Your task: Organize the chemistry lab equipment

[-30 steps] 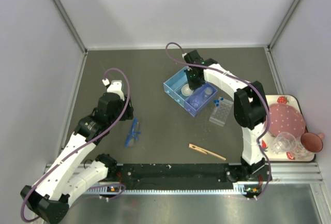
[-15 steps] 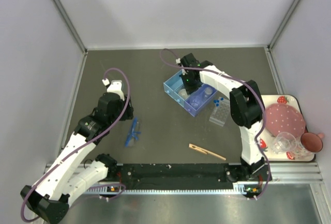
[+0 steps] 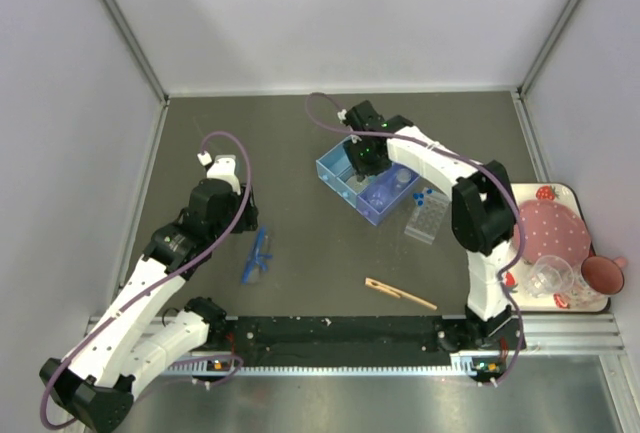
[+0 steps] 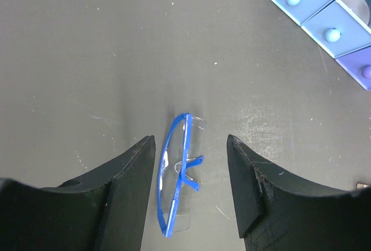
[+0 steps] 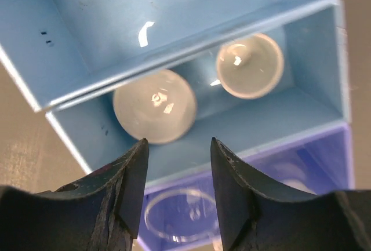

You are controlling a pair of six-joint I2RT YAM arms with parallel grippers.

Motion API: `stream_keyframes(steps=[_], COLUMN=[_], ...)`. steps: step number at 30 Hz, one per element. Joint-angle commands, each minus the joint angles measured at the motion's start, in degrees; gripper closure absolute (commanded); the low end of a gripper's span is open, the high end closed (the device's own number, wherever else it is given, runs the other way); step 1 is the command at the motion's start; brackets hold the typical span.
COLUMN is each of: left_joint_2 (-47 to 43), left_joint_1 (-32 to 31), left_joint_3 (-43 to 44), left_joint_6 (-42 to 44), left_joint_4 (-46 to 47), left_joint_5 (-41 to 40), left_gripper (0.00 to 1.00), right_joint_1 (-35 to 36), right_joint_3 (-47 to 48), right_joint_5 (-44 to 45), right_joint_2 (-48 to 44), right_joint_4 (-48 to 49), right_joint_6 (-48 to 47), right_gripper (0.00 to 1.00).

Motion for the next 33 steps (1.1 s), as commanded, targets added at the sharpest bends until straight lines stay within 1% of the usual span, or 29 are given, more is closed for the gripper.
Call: stream_keyframes(steps=[1, 3, 5, 6, 8, 9, 10, 12, 13, 15, 18, 20, 21, 22, 24, 28, 29, 33], left_joint_2=[-0.3, -0.3, -0.3, -0.4, -0.5, -0.5, -0.5, -0.4, -0.2, 0.0, 0.1, -0.2, -0.2, -0.3, -0.3, -0.3, -0.3, -0.5], left_joint_1=[0.2, 0.2, 0.2, 0.2, 0.2, 0.2, 0.2, 0.2, 0.2, 0.2, 0.2, 0.2, 0.2, 0.2, 0.2, 0.2, 0.2, 0.2], left_joint_3=[-0.4, -0.4, -0.4, -0.3, -0.3, -0.3, -0.4, -0.2, -0.2, 0.1, 0.2, 0.1, 0.0, 0.0, 0.0, -0.2, -0.2, -0.3], left_joint_6=[0.2, 0.2, 0.1, 0.1, 0.1, 0.1, 0.1, 0.1, 0.3, 0.4, 0.4, 0.4, 0.5, 0.5, 0.6, 0.6, 0.6, 0.8], left_joint_4=[2.4, 2.4, 2.5, 2.4, 2.4, 2.4, 2.5, 2.8, 2.8, 2.9, 3.1, 3.0, 3.1, 3.0, 3.1, 3.1, 3.2, 3.1], left_joint_5=[0.0, 0.0, -0.1, -0.2, -0.1, 0.0, 0.3, 0.5, 0.6, 0.9, 1.3, 1.3, 1.4, 1.5, 1.6, 2.2, 2.4, 2.2], left_gripper=[0.42, 0.42, 0.42, 0.42, 0.42, 0.42, 0.42, 0.42, 0.42, 0.42, 0.42, 0.42, 0.42, 0.42, 0.42, 0.43, 0.42, 0.42], right_joint_1=[2.5, 4.6, 6.5, 7.1, 8.3, 9.3, 9.9, 11.4, 11.6, 12.4, 13.4, 14.9, 15.3, 17.0, 18.6, 23.3, 25.5, 29.8], right_joint_3=[4.9, 4.6, 3.2, 2.3, -2.0, -3.8, -8.0, -12.3, -16.6, -20.8, -31.2, -34.8, -36.5, -39.3, -41.9, -46.0, -46.4, -48.2], right_joint_5=[7.8, 9.6, 9.9, 9.4, 8.9, 7.3, 6.4, 4.6, 3.7, 1.6, -1.0, -1.7, -2.0, -2.2, -2.7, -3.1, -2.9, -3.6], right_joint_2=[-11.2, -15.5, -18.5, -21.5, -24.7, -28.3, -29.9, -33.2, -36.0, -38.5, -43.1, -45.3, -45.8, -46.1, -46.4, -43.8, -43.1, -38.9], right_joint_4=[-4.1, -4.7, -5.8, -6.1, -6.6, -6.7, -6.7, -7.2, -7.5, -8.4, -8.2, -8.2, -7.7, -7.2, -5.4, -3.5, -3.0, 0.4], right_joint_6=[0.5, 0.4, 1.6, 2.1, 3.9, 4.5, 5.4, 6.6, 7.9, 9.6, 13.0, 15.9, 16.8, 18.0, 19.0, 19.0, 18.9, 18.3], right_gripper=[0.53, 0.52, 0.52, 0.52, 0.52, 0.52, 0.52, 0.52, 0.52, 0.51, 0.5, 0.47, 0.43, 0.41, 0.36, 0.34, 0.34, 0.33])
